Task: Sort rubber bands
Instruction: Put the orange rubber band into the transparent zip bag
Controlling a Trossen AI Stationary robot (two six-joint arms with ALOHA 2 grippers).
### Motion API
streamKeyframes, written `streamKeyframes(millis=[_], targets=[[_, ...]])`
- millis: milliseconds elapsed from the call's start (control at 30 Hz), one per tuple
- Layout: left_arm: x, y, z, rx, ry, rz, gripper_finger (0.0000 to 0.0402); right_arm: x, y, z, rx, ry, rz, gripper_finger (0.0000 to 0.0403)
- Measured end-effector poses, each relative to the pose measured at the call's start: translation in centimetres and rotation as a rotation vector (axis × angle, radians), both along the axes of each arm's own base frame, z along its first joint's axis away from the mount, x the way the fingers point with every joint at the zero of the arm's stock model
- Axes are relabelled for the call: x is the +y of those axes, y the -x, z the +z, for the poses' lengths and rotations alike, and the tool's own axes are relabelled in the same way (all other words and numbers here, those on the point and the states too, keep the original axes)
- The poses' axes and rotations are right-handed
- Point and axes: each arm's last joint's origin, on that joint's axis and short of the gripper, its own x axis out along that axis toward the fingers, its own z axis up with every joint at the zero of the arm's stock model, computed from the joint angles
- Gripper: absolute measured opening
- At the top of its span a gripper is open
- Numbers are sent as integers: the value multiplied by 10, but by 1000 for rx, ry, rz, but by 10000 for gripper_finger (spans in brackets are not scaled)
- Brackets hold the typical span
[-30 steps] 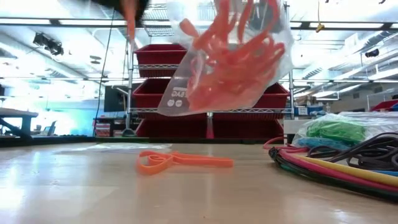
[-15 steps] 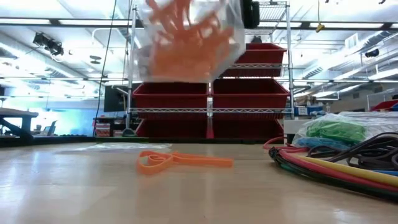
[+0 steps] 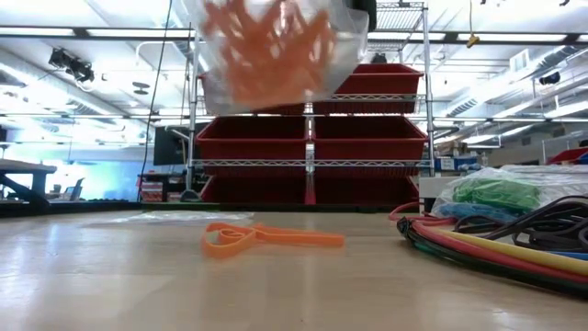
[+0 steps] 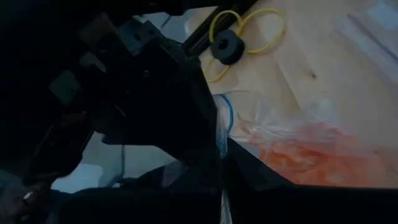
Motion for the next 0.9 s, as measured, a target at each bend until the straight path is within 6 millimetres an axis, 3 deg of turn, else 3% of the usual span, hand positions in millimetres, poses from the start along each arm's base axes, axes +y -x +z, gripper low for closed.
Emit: streamKeyframes(millis=[167,400,567,900], targets=[[-9,6,12,-14,9,-1,107,1,-1,3,-30,-8,4,4],[-11,12,10,9,10,32,182,0,-1,3,-33,5,-5,4],[-10,17,17,-18,7,45,198,0,-1,4,-43,11,-5,4],[-2,32,72,-58,-32,118,198,1,-1,0,-27,14,6,4]])
